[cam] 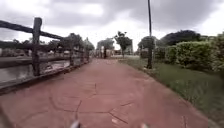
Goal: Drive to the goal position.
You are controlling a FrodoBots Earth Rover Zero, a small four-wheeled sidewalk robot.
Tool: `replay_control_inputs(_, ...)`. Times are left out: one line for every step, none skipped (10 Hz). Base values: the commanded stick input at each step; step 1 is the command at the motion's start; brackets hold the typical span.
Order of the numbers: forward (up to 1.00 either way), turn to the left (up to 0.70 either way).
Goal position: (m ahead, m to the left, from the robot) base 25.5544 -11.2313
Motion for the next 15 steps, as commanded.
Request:
replay_control_inputs(0.70, 0.02)
replay_control_inputs(0.70, 0.01)
replay_control_inputs(0.70, 0.00)
replay_control_inputs(0.70, 0.00)
replay_control_inputs(0.70, 0.00)
replay_control_inputs(0.70, 0.00)
replay_control_inputs(0.70, -0.01)
replay_control_inputs(0.70, -0.03)
replay_control_inputs(0.70, -0.31)
replay_control_inputs(0.70, -0.32)
replay_control_inputs(0.70, 0.00)
replay_control_inputs(0.70, 0.00)
replay_control_inputs(0.70, 0.00)
replay_control_inputs(0.70, 0.00)
replay_control_inputs(0.70, 0.00)
